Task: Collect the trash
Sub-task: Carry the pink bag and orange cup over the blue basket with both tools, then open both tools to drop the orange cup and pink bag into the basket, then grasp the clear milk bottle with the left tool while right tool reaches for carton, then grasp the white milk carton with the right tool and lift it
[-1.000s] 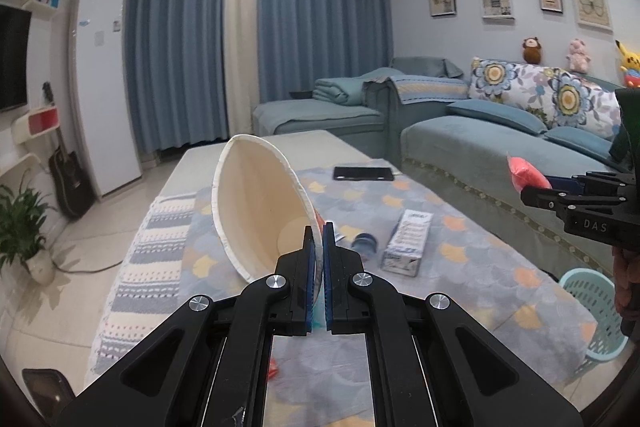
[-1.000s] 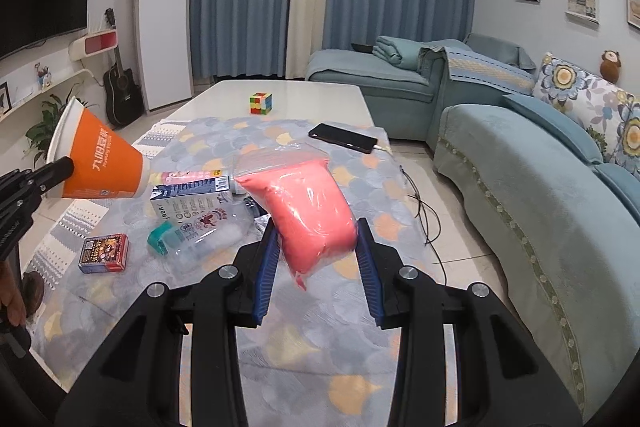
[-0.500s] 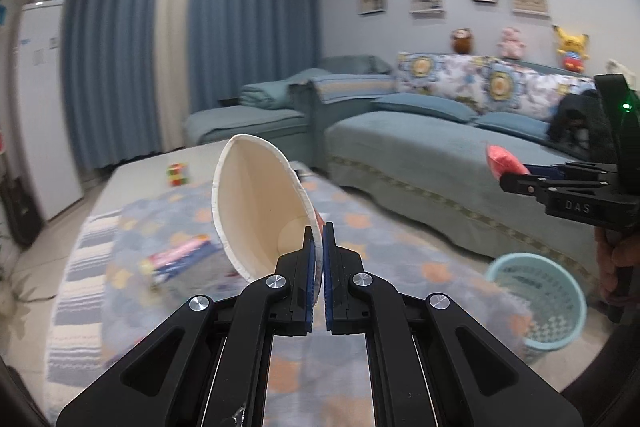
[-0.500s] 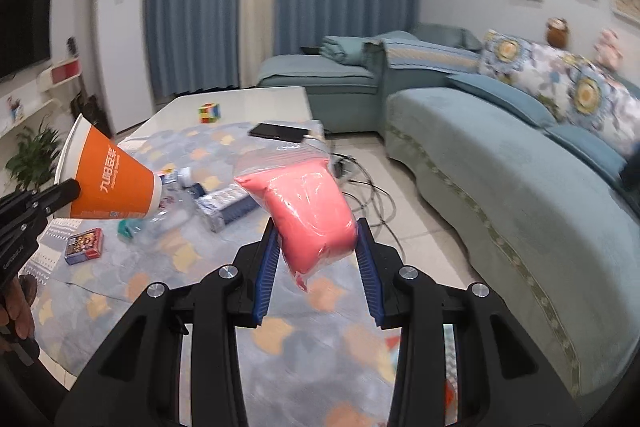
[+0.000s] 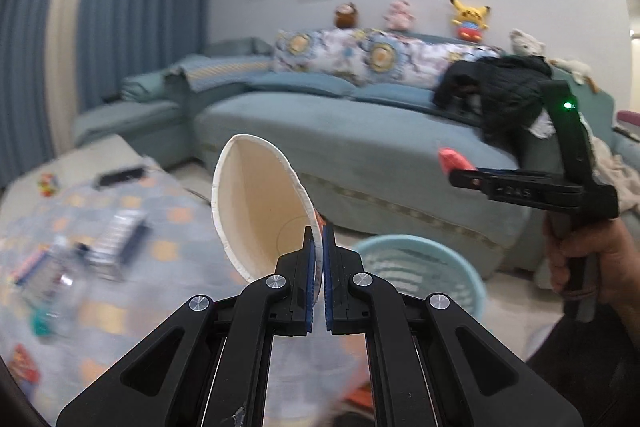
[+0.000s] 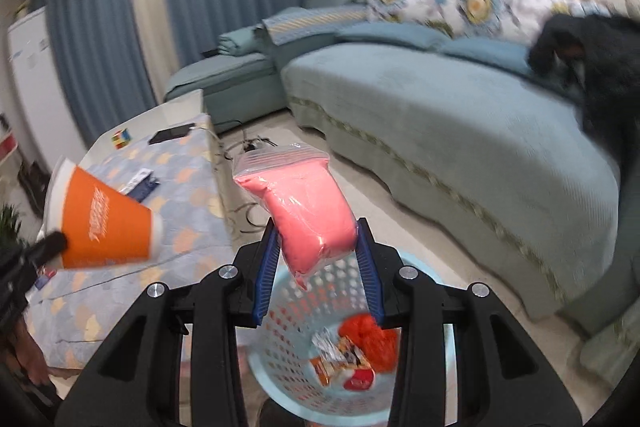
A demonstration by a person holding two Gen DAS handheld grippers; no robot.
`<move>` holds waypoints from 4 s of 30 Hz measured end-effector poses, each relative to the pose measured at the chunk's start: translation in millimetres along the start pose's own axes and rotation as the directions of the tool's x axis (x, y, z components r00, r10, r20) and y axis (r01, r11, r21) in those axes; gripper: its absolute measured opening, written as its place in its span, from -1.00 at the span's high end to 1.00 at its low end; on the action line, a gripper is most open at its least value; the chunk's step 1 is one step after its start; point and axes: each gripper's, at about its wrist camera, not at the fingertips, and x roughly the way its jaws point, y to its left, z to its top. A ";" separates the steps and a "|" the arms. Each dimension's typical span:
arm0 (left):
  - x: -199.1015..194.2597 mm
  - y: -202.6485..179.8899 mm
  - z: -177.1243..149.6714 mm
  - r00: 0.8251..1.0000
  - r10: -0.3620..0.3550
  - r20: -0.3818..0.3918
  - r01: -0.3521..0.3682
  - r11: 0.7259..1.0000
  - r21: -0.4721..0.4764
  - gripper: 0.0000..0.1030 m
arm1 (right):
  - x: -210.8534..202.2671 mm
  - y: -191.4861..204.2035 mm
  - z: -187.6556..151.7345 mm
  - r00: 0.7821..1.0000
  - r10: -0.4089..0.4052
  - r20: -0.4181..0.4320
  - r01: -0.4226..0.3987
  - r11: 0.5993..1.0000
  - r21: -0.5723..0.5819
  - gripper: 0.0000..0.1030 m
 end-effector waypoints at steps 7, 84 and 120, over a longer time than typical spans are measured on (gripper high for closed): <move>57.5 -42.7 -13.6 0.984 -0.123 -0.130 0.124 0.992 0.001 0.97 | 20.0 -29.4 -15.2 0.989 0.038 -0.145 -0.032 0.998 0.046 0.29; 33.6 321.4 -68.6 0.844 0.292 -0.450 -0.425 0.876 -0.228 -0.01 | 262.2 354.4 52.4 0.904 0.269 -0.332 -0.257 0.963 0.082 -0.31; -117.8 313.0 -8.3 0.845 0.519 -0.128 -0.532 0.794 -0.293 0.04 | 296.6 437.9 10.4 0.914 0.122 -0.387 -0.191 0.971 -0.146 0.32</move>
